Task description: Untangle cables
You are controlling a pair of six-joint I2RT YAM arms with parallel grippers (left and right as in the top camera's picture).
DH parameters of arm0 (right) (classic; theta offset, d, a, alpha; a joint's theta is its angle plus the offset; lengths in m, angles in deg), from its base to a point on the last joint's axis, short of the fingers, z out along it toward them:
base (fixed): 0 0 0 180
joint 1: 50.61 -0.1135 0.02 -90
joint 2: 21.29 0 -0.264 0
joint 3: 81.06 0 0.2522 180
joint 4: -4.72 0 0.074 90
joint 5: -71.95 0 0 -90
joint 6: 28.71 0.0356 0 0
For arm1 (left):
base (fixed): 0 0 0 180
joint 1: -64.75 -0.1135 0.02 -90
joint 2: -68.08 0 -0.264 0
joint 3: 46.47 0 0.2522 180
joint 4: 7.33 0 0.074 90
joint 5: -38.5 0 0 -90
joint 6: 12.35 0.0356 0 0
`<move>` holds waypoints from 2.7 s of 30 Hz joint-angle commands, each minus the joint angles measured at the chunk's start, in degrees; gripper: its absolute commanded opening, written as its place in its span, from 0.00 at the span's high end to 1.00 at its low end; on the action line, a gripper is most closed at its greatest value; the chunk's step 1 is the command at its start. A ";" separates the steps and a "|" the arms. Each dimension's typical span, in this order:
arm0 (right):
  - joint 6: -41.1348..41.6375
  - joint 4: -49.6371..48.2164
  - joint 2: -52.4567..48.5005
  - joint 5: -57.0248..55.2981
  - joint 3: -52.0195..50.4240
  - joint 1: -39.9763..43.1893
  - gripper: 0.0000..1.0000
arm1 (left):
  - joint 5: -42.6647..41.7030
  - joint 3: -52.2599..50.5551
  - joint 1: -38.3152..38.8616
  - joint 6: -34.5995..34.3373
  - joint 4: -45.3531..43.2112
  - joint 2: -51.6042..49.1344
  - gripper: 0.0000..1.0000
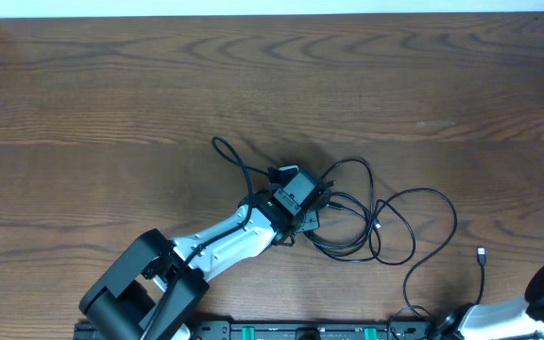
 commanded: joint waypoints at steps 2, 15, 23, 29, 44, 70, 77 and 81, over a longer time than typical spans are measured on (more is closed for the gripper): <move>8.00 5.33 4.33 0.44 0.61 -0.48 0.01 | 5.25 0.09 0.02 -0.07 0.81 -0.90 0.72; -12.52 28.85 7.72 48.39 -1.33 -2.84 0.01 | 6.27 0.33 -1.16 2.99 -16.48 2.38 0.72; -30.10 35.71 7.74 60.19 -8.46 -11.37 0.01 | 6.27 0.33 -7.87 6.45 -15.78 9.29 0.54; -32.35 30.69 7.72 61.81 -18.69 -21.20 0.01 | 6.27 0.33 -13.73 6.45 -7.78 15.56 0.31; -30.27 2.62 7.72 84.91 -38.03 -43.06 0.99 | 6.27 0.33 -17.27 6.40 2.91 19.63 0.31; -23.54 2.23 11.93 70.34 4.37 -50.36 0.99 | -27.63 0.33 -17.25 3.43 -4.48 19.08 0.02; -29.22 4.44 17.07 71.78 4.37 -52.15 0.99 | -26.84 0.33 -17.25 -13.27 -16.44 19.08 0.03; -29.51 4.59 20.31 71.69 4.37 -52.22 0.99 | -25.05 0.31 -17.25 -27.76 -17.75 19.06 0.03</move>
